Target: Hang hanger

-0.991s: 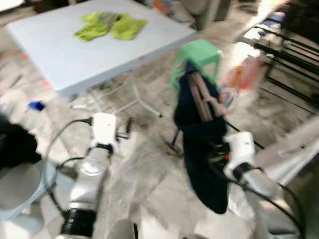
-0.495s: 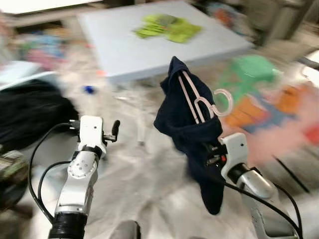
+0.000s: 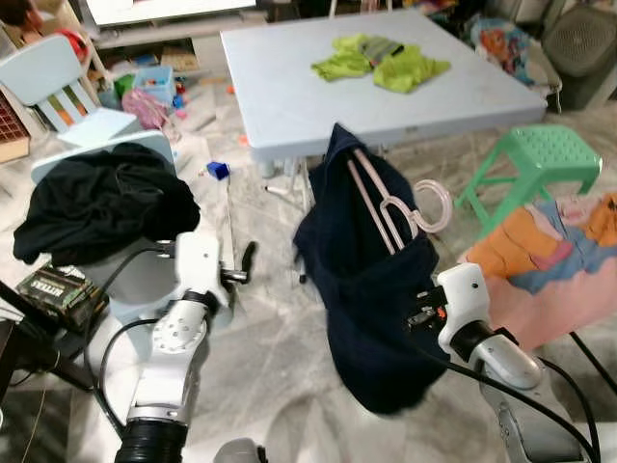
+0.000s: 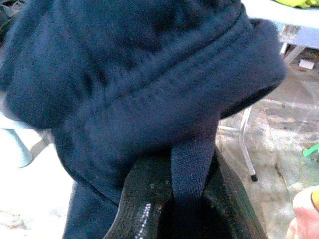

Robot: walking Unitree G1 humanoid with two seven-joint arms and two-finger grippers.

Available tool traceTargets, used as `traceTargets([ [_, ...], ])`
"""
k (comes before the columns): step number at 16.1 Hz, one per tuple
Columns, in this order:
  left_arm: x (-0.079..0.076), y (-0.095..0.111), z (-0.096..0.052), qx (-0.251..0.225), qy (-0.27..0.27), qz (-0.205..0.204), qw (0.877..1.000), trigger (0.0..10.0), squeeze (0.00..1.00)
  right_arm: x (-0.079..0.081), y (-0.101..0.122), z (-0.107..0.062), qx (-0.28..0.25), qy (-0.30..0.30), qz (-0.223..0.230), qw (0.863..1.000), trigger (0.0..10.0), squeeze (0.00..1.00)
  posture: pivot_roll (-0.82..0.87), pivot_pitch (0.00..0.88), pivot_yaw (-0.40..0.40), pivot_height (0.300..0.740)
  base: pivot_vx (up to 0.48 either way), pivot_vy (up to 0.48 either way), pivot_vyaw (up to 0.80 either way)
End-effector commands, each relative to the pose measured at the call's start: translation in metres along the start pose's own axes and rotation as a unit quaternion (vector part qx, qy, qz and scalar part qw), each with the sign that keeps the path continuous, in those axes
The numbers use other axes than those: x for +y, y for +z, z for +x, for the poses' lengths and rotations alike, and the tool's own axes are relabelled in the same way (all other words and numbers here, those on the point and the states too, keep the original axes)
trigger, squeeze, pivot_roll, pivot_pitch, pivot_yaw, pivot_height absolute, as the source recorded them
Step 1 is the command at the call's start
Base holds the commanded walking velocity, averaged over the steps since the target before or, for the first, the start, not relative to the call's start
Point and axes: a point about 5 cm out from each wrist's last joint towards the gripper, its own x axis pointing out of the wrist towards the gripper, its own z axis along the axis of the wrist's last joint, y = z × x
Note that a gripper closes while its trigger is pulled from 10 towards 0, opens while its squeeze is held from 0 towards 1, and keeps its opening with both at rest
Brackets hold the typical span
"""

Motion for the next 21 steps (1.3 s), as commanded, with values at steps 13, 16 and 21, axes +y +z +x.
traceTargets([
  [13,0.011,0.002,0.007,0.011,0.009,0.025,1.000,10.0,0.00,0.000,0.004,-0.013,-0.003,0.105,-0.069,0.992,10.0,0.00,-0.05,0.023,0.001,0.740,0.229,0.000,0.00],
  [16,0.003,0.006,0.020,0.009,-0.014,0.014,1.000,10.0,0.00,-0.004,0.010,-0.005,-0.011,0.096,-0.087,0.992,10.0,0.00,-0.06,0.016,0.004,0.740,0.000,0.000,0.00],
  [21,-0.016,0.015,0.037,-0.008,-0.051,0.029,0.998,10.0,0.00,0.021,0.024,0.005,-0.038,0.137,-0.073,0.987,10.0,0.00,-0.06,0.011,0.007,0.740,0.000,0.000,0.00],
])
